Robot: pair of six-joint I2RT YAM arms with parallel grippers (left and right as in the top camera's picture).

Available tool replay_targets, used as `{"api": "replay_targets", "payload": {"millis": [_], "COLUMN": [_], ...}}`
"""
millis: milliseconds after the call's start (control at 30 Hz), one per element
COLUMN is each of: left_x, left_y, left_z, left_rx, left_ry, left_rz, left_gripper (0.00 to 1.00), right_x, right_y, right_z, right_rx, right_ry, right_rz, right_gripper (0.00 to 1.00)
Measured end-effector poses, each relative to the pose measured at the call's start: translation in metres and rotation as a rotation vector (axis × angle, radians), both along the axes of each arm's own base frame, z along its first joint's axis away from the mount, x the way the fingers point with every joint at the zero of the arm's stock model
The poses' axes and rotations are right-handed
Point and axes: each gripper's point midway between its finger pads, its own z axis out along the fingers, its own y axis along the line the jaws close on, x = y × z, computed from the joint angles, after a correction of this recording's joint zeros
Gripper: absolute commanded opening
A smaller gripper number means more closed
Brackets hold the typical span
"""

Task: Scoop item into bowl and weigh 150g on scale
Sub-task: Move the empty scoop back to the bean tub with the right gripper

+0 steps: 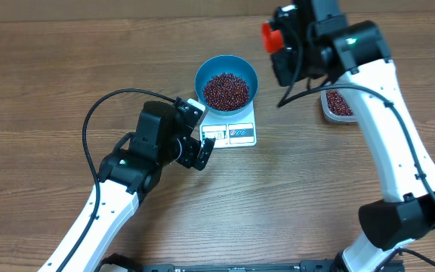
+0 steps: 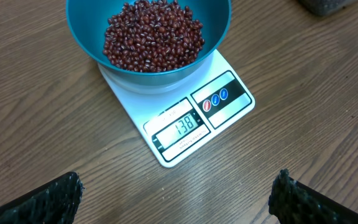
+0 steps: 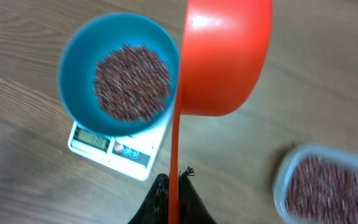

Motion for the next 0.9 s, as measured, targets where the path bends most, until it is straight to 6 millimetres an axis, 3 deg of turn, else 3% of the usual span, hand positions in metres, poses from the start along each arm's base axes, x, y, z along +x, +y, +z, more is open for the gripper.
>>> {"api": "replay_targets", "payload": {"millis": [167,300,500,667,900], "left_x": [0.000,0.000,0.000,0.000,0.000], "left_y": [0.000,0.000,0.000,0.000,0.000], "left_z": [0.000,0.000,0.000,0.000,0.000], "left_rx": [0.000,0.000,0.000,0.000,0.000], "left_ry": [0.000,0.000,0.000,0.000,0.000], "left_rz": [0.000,0.000,0.000,0.000,0.000], "left_gripper": [1.00,1.00,1.00,1.00,1.00], "right_x": [-0.009,-0.014,-0.025,-0.035,-0.037], "right_y": [-0.055,-0.111,-0.168,-0.191,-0.197], "right_z": [-0.008,-0.013,-0.029,-0.060,-0.109], "right_rx": [0.001,0.007,0.015,0.019,0.019], "right_ry": [0.100,0.156,0.219,0.287,0.330], "right_rz": [-0.137,-0.283,-0.437,-0.499,-0.515], "right_gripper": [0.04,0.04,0.04,0.04,0.04]}}
